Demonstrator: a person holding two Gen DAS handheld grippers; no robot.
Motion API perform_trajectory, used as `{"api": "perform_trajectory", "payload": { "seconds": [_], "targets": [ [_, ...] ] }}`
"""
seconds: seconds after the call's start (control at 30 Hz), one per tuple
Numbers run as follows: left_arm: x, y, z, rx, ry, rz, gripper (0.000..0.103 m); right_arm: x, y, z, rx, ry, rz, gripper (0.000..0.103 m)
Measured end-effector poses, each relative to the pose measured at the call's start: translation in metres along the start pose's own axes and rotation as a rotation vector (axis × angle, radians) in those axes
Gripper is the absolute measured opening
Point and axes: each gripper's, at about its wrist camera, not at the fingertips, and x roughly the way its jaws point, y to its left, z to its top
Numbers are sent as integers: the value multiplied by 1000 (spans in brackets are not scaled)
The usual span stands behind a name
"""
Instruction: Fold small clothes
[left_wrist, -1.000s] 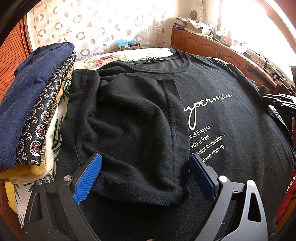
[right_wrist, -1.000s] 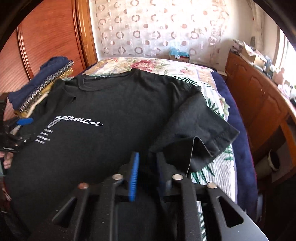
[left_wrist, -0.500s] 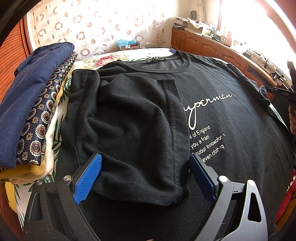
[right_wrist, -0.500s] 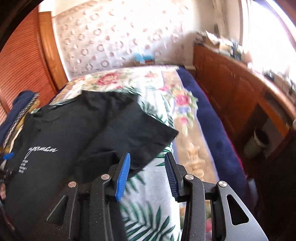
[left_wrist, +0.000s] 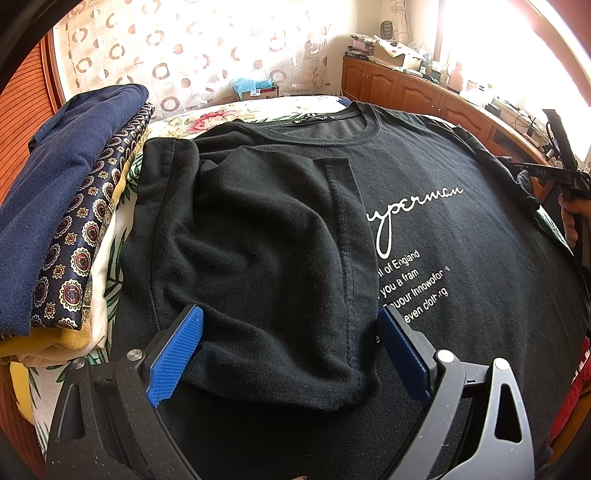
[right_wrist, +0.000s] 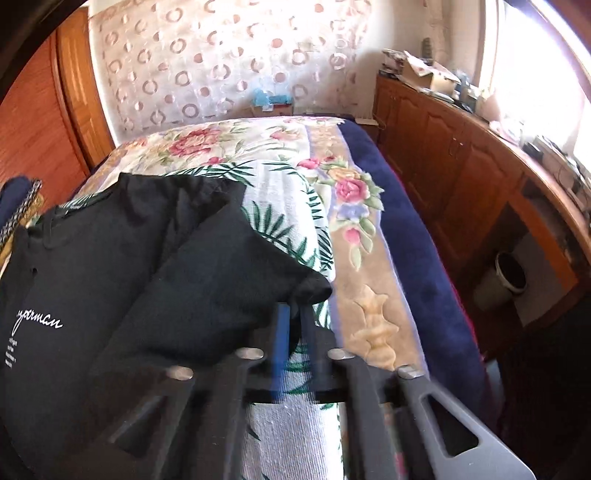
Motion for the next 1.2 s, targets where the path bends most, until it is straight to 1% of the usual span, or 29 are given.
{"api": "perform_trajectory", "payload": {
  "seconds": [0.1, 0.2, 0.3, 0.4, 0.47, 0.53, 0.57, 0.63, 0.7, 0.77, 0.87, 1.0, 1.13, 1.2],
  "targets": [
    [0, 0, 0, 0, 0, 0, 95, -7, 9, 3, -39, -43, -4, 3],
    [0, 0, 0, 0, 0, 0, 95, -24, 24, 7, -56, -102, 58, 3],
    [0, 0, 0, 0, 0, 0, 95, -42, 57, 17, -119, -146, 122, 3],
    [0, 0, 0, 0, 0, 0, 95, -59, 99, 30, -194, -182, 191, 3],
    [0, 0, 0, 0, 0, 0, 95, -64, 125, 39, -231, -188, 219, 3],
    [0, 0, 0, 0, 0, 0, 95, -63, 143, 46, -247, -166, 256, 4],
    [0, 0, 0, -1, 0, 0, 95, -61, 150, 49, -251, -163, 259, 12],
    [0, 0, 0, 0, 0, 0, 95, -60, 153, 50, -248, -171, 261, 22],
    [0, 0, 0, 0, 0, 0, 95, -57, 147, 49, -234, -173, 276, 23],
    [0, 0, 0, 0, 0, 0, 95, -53, 138, 43, -232, -162, 252, 23],
    [0, 0, 0, 0, 0, 0, 95, -43, 132, 38, -245, -127, 205, 23],
    [0, 0, 0, 0, 0, 0, 95, -37, 126, 26, -255, -85, 177, 23],
    [0, 0, 0, 0, 0, 0, 95, -18, 126, 14, -246, -33, 154, 23],
    [0, 0, 0, 0, 0, 0, 95, -6, 129, 8, -264, 4, 154, 23]
  ]
}}
